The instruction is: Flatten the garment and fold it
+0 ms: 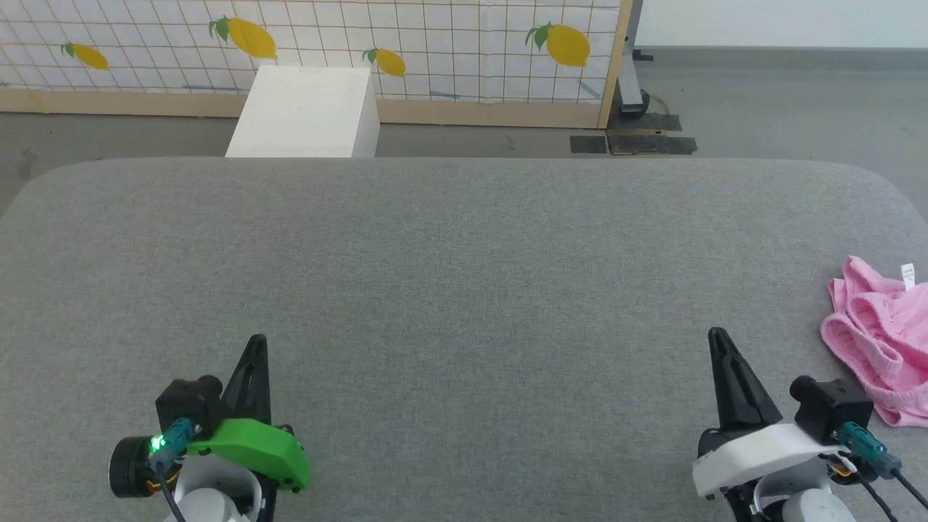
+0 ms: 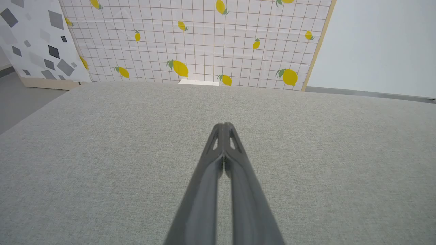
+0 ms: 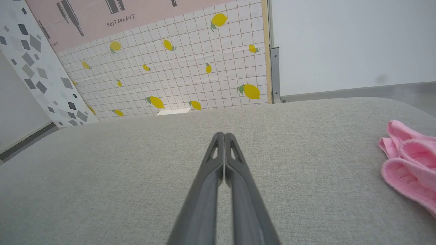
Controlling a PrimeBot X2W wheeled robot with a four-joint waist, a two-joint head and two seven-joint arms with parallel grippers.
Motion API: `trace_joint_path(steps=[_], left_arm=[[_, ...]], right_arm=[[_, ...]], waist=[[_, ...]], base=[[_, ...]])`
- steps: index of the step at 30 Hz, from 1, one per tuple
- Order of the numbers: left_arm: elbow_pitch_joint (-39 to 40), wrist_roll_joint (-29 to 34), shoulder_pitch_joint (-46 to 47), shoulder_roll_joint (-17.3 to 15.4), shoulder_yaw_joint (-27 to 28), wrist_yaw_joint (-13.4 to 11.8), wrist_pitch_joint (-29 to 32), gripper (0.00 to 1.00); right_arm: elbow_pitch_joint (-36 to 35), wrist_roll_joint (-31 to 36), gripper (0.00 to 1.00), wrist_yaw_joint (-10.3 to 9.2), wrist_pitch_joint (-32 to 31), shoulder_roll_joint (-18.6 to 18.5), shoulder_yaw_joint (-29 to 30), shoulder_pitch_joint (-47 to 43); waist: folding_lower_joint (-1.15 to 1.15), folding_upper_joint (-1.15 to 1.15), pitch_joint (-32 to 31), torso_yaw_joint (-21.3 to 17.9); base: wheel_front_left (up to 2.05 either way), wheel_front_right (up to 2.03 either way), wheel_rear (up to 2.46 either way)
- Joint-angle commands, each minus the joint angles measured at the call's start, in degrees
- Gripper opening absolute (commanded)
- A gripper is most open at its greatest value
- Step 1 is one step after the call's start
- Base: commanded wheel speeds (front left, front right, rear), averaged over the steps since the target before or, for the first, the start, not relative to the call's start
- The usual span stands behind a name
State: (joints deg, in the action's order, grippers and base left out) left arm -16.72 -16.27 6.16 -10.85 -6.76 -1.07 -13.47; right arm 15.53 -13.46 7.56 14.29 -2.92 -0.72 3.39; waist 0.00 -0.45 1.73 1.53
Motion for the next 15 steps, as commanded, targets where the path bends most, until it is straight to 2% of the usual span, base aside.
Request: trace_joint_path(steps=[1,15], left_arm=[[0.5,0.5,-0.3,0.3,0.2,0.0,0.4,0.0],[2.3,2.3,-0.9,1.2,0.9,0.2,1.9,0.0]], right_arm=[[-0.5,0.6,0.0,0.0,-0.3,0.0,0.0,-0.1],[-2.3,2.0,0.0,-0.01,-1.9,0.0,0.1,-0.5]], waist=[[0.0,0.02,0.0,0.0],[0.0,0.07,-0.2,-0.2]], base=[[0.0,0.0,0.0],[0.0,0.0,0.0]])
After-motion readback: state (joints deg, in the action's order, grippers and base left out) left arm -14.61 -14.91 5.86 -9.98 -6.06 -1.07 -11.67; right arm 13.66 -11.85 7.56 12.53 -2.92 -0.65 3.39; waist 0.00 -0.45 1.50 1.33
